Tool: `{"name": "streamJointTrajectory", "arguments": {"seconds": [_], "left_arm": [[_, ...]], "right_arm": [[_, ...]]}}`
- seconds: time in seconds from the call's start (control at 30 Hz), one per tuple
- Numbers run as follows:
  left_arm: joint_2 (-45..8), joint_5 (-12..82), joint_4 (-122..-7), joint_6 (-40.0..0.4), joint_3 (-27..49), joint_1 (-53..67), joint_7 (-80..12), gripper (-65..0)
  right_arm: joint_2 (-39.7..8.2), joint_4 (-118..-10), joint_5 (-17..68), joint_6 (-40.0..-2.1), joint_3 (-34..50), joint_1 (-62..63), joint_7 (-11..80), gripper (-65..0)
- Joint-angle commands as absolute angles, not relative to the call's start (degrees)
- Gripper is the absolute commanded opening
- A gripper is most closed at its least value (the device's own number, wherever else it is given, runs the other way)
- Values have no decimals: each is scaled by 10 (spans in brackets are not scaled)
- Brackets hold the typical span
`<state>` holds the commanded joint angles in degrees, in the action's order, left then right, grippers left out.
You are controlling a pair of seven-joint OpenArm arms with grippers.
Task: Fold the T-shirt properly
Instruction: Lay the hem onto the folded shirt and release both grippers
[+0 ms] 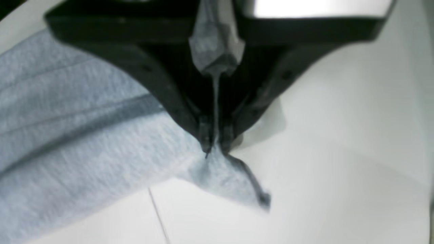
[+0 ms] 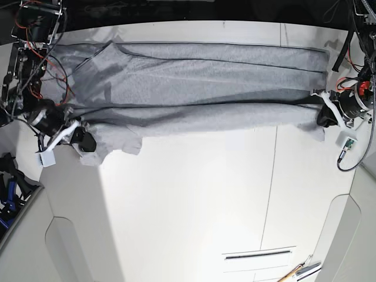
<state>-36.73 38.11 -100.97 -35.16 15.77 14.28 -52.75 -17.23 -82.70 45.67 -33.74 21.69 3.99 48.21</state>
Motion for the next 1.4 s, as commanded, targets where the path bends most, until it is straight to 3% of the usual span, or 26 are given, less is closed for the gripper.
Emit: {"name": "streamJointTrajectory", "arguments": {"seconds": [0.33,0.8,0.87,0.9,0.97,1.0,1.13,1.3,1.4], "left_arm": [[-382,382,-1011,-352,167,183,-526,-650],[-380,385,-1011,-351,167,192,-516,-650],[-381,385,-1011,-333,167,192,-504,-646],[-381,385,-1011,-325,167,192,-504,-586],[-381,380,-1011,-325,167,192,-510,-491],[-381,379,-1011,-322,167,192,-514,-475],[-381,375,-1011,-311,175,192,-517,-473],[-381,375,-1011,-289,226,192,-523,-473],[-375,378,-1011,-287,270,192,-521,-473]], "right_arm": [[-176,-986,491,-338,288,-112,500,-650],[-162,-990,492,-337,288,-196,500,-646],[-162,-990,491,-337,288,-196,500,-551],[-162,-990,488,-337,288,-196,500,-517],[-162,-990,488,-337,294,-195,500,-500],[-161,-990,489,-337,300,-195,500,-500],[-162,-994,492,-337,345,-186,500,-498],[-162,-996,502,-337,402,-184,499,-340],[-162,-996,515,-337,422,-180,500,-338]]}}
